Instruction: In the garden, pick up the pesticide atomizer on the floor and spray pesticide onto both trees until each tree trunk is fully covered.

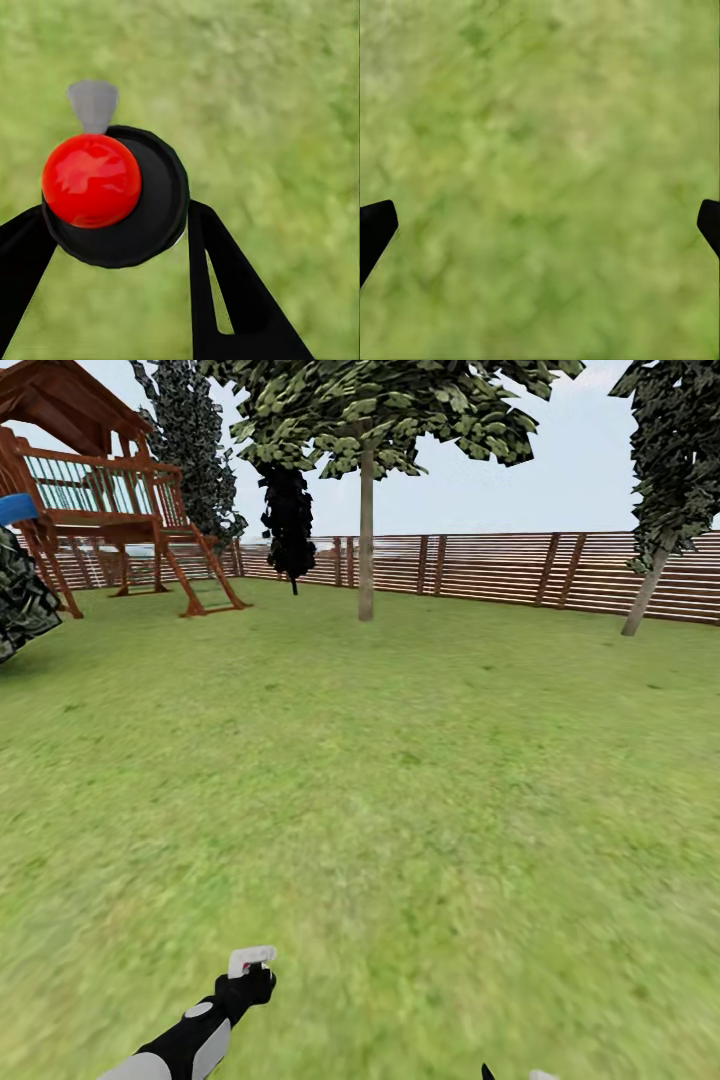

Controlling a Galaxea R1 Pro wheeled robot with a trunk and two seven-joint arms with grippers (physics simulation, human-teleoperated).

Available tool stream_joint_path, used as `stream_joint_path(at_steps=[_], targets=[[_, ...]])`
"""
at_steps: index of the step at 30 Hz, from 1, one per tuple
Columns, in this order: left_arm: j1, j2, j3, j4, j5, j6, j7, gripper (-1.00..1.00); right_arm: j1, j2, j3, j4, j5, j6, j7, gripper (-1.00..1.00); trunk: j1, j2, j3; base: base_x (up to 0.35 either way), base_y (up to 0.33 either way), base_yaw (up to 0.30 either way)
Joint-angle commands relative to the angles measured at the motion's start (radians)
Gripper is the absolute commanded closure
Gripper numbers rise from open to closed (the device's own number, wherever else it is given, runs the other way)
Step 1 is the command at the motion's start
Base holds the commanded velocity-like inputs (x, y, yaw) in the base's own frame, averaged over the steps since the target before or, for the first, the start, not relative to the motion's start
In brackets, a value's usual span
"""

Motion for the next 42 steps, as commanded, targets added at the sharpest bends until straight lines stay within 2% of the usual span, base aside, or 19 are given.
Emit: stream_joint_path(at_steps=[1, 42], targets=[[0.000, 0.000, 0.000, 0.000, 0.000, 0.000, 0.000, 1.00, 0.000, 0.000, 0.000, 0.000, 0.000, 0.000, 0.000, -1.00, 0.000, 0.000, 0.000, 0.338, 0.000, 0.000], [0.000, -0.003, -0.002, 0.003, 0.000, 0.000, -0.001, 1.00, 0.000, 0.000, 0.000, 0.000, 0.000, 0.000, 0.000, -1.00, 0.000, 0.000, 0.000, 0.337, 0.000, 0.000]])
